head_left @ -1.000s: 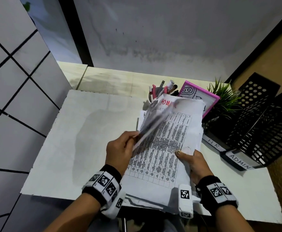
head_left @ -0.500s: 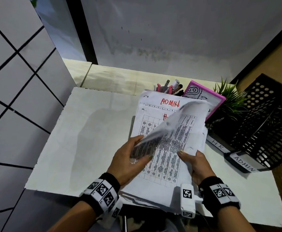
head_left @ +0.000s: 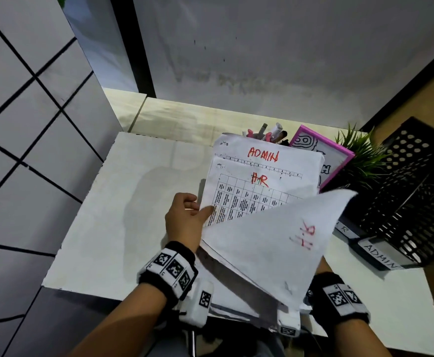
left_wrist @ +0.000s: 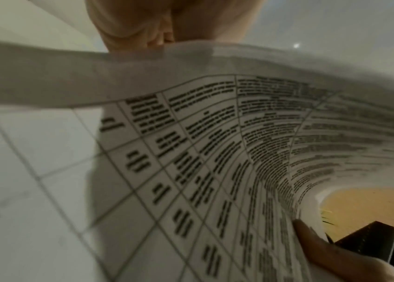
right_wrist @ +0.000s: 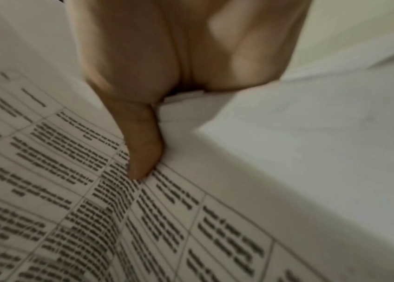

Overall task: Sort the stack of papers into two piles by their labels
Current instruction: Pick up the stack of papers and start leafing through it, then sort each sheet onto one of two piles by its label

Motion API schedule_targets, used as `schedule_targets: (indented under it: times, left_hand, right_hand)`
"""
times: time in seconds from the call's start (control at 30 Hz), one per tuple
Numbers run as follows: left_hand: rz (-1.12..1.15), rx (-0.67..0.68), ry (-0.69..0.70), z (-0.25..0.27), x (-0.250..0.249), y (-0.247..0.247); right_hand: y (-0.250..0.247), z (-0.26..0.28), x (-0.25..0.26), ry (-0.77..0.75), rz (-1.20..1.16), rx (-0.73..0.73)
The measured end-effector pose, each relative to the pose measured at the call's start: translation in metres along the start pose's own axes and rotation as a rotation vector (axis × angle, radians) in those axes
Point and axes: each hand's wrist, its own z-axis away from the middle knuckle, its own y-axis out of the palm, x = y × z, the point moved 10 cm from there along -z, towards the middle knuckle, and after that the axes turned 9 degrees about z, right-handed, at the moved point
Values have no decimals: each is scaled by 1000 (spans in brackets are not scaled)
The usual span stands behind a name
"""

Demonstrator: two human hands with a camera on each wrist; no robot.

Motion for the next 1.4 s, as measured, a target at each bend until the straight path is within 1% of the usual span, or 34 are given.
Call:
schedule_targets:
  times: [0.1,0.13,0.17,0.23,0.3,0.4,0.43,0.47,0.5,0.53,0.57,0.6,0.63,0.67,0.7,0.77,0.8,0.9,1.0,1.1,1.17,1.27,1.33,1.4]
  left_hand:
    - [17,-2,30,0,-3,1]
    - [8,-2,47,1,-4,2]
    - [-2,1,63,2,-5,3]
    - [-14,32,128,7,-5,6]
    - [-32,77,282,16,-14,8]
    - [-65,126,580,38,-38,14]
    - [-60,171,651,46,-45,18]
    - [-42,245,689,53,-50,23]
    - [-22,348,674,59,-53,28]
    - [-17,462,623,64,-52,34]
    - [-44,564,541,66,-46,41]
    - [-87,639,446,65,-35,46]
    - [-129,654,365,62,-26,46]
    - [-159,602,321,56,-19,43]
    - [-158,504,304,47,-16,37]
    - [-79,328,278,31,-15,25]
    - [-29,278,247,25,-15,19]
    - [116,223,113,1,-17,-3]
    - [133,119,47,-33,-7,-58]
    - [-3,-24,-20,-72,23,-134]
    - [-68,-82,-74,-94,39,-172]
    - [-225,-107,-114,-122,51,-208]
    - [-362,-116,-91,-136,49,-222]
    - [-484,-118,-69,-143,43,-226]
  right_hand:
    - [9,4,11,-62,6,87]
    - [17,6,15,-74,43,143]
    - [15,-2,7,-67,45,158]
    - [7,-13,-5,-56,36,114]
    - [2,-18,-12,-10,1,68]
    - [-4,-26,-17,18,-3,35]
    - [-7,-28,-18,25,-13,17]
    - [-9,-29,-18,26,-8,-2]
    - [-11,-30,-18,26,-4,-12]
    - [-13,-31,-19,27,-5,-13]
    - [-13,-31,-21,44,-3,-11]
    - [-13,-31,-25,69,-9,-3]
    - [-12,-31,-27,82,-26,9]
    - [-9,-32,-28,82,-43,35]
    - [-7,-32,-27,72,-53,43]
    - [-5,-34,-21,23,-37,39]
    - [-3,-33,-17,-4,-17,48]
    - [-3,-33,-10,-57,49,56]
    - [-11,-32,-3,-80,28,23]
    - [-19,-28,1,-83,7,0]
    - [-21,-23,4,-93,-1,10]
    - [-22,-19,5,-97,38,14]
    - [-24,-21,3,-90,13,16]
    - [-23,-24,1,-79,2,26]
